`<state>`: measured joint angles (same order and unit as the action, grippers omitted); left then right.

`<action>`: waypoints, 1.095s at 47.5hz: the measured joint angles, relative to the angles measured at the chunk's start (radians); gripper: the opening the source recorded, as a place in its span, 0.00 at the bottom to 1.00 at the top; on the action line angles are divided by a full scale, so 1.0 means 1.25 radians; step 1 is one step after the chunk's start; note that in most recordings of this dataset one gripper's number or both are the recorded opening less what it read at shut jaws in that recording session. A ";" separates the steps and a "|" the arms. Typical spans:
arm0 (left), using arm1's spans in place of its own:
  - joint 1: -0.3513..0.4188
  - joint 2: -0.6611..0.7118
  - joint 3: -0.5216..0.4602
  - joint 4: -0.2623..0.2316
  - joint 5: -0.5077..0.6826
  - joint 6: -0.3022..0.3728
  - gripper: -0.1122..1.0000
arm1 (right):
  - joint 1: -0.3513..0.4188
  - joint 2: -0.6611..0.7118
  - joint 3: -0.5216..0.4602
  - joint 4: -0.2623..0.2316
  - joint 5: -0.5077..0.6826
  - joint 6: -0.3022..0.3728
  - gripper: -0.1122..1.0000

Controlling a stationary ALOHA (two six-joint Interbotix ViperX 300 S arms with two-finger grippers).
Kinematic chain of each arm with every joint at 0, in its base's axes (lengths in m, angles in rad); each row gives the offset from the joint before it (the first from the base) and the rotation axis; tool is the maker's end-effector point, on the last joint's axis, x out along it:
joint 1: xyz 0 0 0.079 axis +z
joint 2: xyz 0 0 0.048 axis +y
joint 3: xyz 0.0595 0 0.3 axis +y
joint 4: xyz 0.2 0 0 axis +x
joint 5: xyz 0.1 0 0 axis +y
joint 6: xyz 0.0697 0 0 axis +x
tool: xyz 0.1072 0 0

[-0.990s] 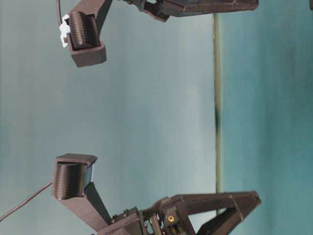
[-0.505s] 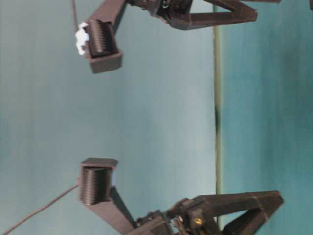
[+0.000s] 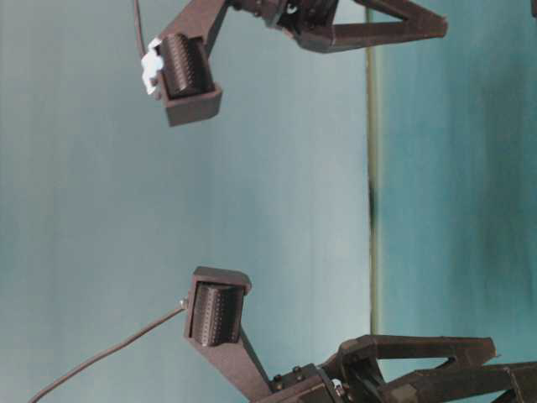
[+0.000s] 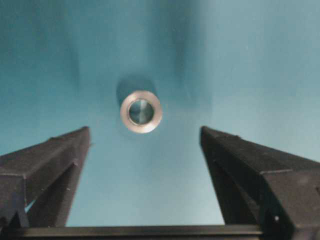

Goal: Insert the washer onto the shaft with both hands.
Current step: 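Lower both open grippers around the washer and the threaded shaft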

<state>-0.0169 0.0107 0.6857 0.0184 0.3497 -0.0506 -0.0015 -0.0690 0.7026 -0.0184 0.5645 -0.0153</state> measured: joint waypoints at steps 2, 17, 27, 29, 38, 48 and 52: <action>0.000 0.001 0.000 0.000 -0.001 0.000 0.97 | 0.000 0.000 0.010 0.000 -0.016 0.000 0.90; 0.000 0.043 -0.015 0.000 -0.016 0.012 0.97 | 0.000 0.013 0.054 0.002 -0.079 0.000 0.90; 0.001 0.076 -0.017 -0.001 -0.040 0.026 0.97 | 0.001 0.040 0.054 0.002 -0.101 0.000 0.89; 0.002 0.079 -0.017 -0.001 -0.045 0.026 0.97 | 0.001 0.047 0.053 0.002 -0.106 0.000 0.89; 0.004 0.083 -0.018 0.000 -0.052 0.027 0.97 | 0.001 0.071 0.047 0.002 -0.113 0.000 0.89; 0.004 0.090 -0.020 0.000 -0.055 0.025 0.97 | 0.005 0.082 0.045 0.004 -0.123 0.000 0.89; 0.004 0.091 -0.020 -0.001 -0.055 0.025 0.96 | 0.005 0.085 0.045 0.004 -0.129 0.000 0.89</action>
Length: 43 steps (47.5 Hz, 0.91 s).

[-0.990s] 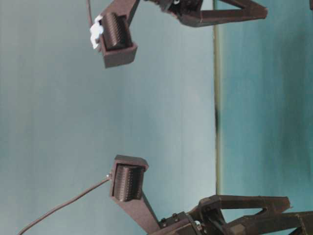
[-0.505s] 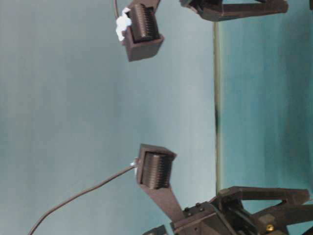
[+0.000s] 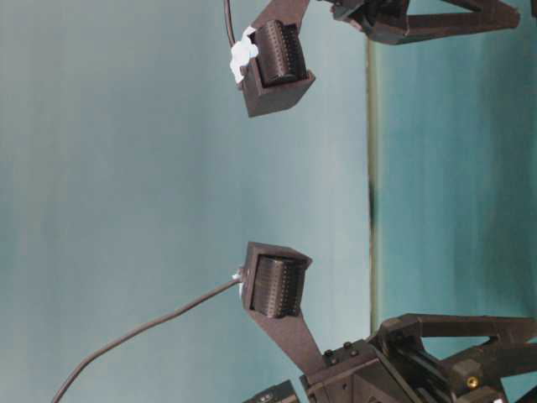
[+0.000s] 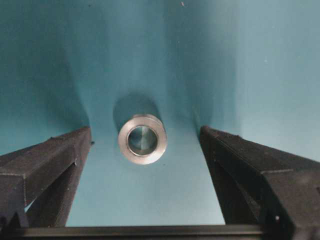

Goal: Insert the washer onto the shaft with both hands.
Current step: 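Lower both open grippers around the washer and the threaded shaft, then close left gripper on the washer and right gripper on the shaft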

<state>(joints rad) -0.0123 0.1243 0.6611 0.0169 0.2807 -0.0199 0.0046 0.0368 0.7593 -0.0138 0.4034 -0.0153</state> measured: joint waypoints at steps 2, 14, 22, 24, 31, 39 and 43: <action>0.000 -0.001 0.000 0.001 0.000 0.000 0.96 | 0.000 0.000 0.000 0.000 -0.001 0.000 0.89; 0.000 0.006 -0.001 0.000 -0.001 0.000 0.96 | 0.000 0.009 0.000 0.000 -0.006 0.000 0.89; 0.000 0.006 -0.002 0.001 -0.001 -0.001 0.96 | 0.000 0.012 0.000 0.000 -0.007 0.000 0.87; 0.000 0.007 -0.002 0.000 -0.001 0.000 0.96 | 0.000 0.012 0.000 0.000 -0.007 0.000 0.87; 0.000 0.007 -0.002 0.001 -0.001 0.000 0.96 | 0.000 0.012 0.000 0.000 -0.009 0.000 0.87; 0.000 0.007 -0.002 0.000 -0.001 0.000 0.96 | 0.000 0.012 0.000 0.000 -0.007 0.000 0.87; 0.000 0.007 -0.002 0.001 -0.001 0.000 0.96 | 0.000 0.012 0.000 0.000 -0.009 0.000 0.87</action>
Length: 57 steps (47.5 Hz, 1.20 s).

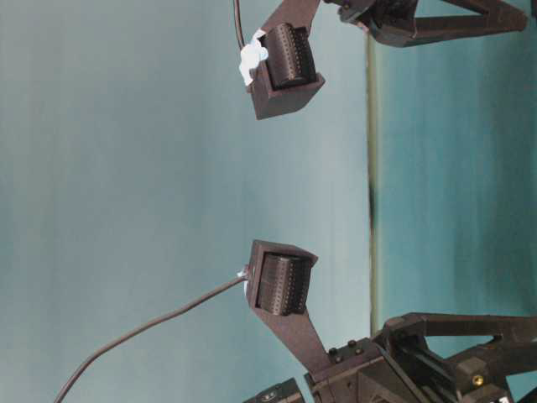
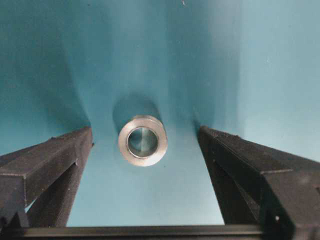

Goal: Insert the washer onto the shaft with both hands.
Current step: 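Close left gripper on the washer and right gripper on the shaft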

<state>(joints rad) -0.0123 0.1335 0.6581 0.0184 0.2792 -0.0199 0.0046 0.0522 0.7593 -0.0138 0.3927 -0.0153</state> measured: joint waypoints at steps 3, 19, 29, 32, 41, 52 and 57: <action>0.000 0.000 0.000 -0.001 0.000 -0.001 0.96 | 0.000 0.000 0.000 0.001 0.000 0.000 0.86; -0.004 0.000 -0.004 0.000 -0.002 0.002 0.69 | 0.000 0.000 0.000 0.000 0.000 0.033 0.37; -0.004 0.000 -0.005 0.000 -0.023 0.001 0.41 | 0.000 0.000 0.000 0.001 0.000 0.040 0.11; -0.004 0.000 -0.005 0.000 -0.023 0.001 0.41 | 0.000 0.000 0.000 0.001 0.000 0.040 0.11; -0.010 0.000 -0.005 0.000 -0.025 0.001 0.41 | 0.000 0.000 0.000 0.001 0.000 0.040 0.11; -0.010 0.000 -0.005 0.000 -0.025 0.002 0.41 | 0.000 0.000 0.000 0.001 -0.001 0.040 0.11; -0.010 0.000 -0.005 0.000 -0.025 0.000 0.41 | 0.000 0.000 0.000 0.001 -0.001 0.040 0.11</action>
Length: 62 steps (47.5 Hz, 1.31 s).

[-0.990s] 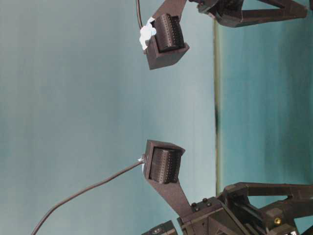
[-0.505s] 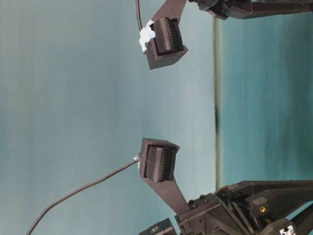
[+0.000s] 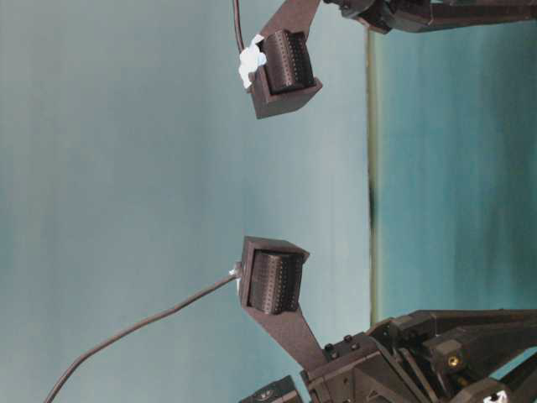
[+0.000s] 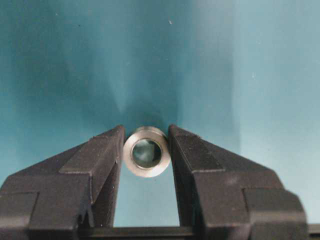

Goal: Insert the washer onto the shaft with both hands.
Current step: 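Close left gripper on the washer and right gripper on the shaft, then lift both parts and rotate grippers to face each other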

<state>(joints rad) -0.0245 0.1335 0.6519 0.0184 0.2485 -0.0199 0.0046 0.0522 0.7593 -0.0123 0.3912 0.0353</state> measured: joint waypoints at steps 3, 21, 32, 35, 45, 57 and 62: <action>-0.001 -0.001 0.000 0.000 -0.001 0.000 0.41 | 0.000 0.000 0.001 0.000 0.000 0.000 0.11; 0.000 -0.053 0.004 0.000 -0.048 0.000 0.41 | 0.000 -0.015 0.002 0.005 -0.040 0.010 0.11; 0.011 -0.134 0.034 0.000 -0.112 -0.001 0.41 | 0.001 -0.072 0.023 0.013 -0.077 0.039 0.11; 0.011 -0.155 0.049 0.000 -0.128 0.000 0.41 | 0.000 -0.092 0.033 0.013 -0.093 0.047 0.11; 0.011 -0.220 0.091 0.000 -0.207 0.001 0.41 | 0.001 -0.152 0.066 0.013 -0.199 0.053 0.11; 0.033 -0.272 0.129 0.000 -0.378 -0.013 0.41 | 0.011 -0.174 0.081 0.013 -0.310 0.054 0.11; 0.038 -0.281 0.144 -0.001 -0.448 -0.013 0.41 | 0.016 -0.174 0.081 0.013 -0.326 0.054 0.11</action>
<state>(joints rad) 0.0230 -0.2178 0.8314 0.0169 -0.3114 -0.0368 0.0245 -0.1657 0.8606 0.0046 -0.0169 0.1028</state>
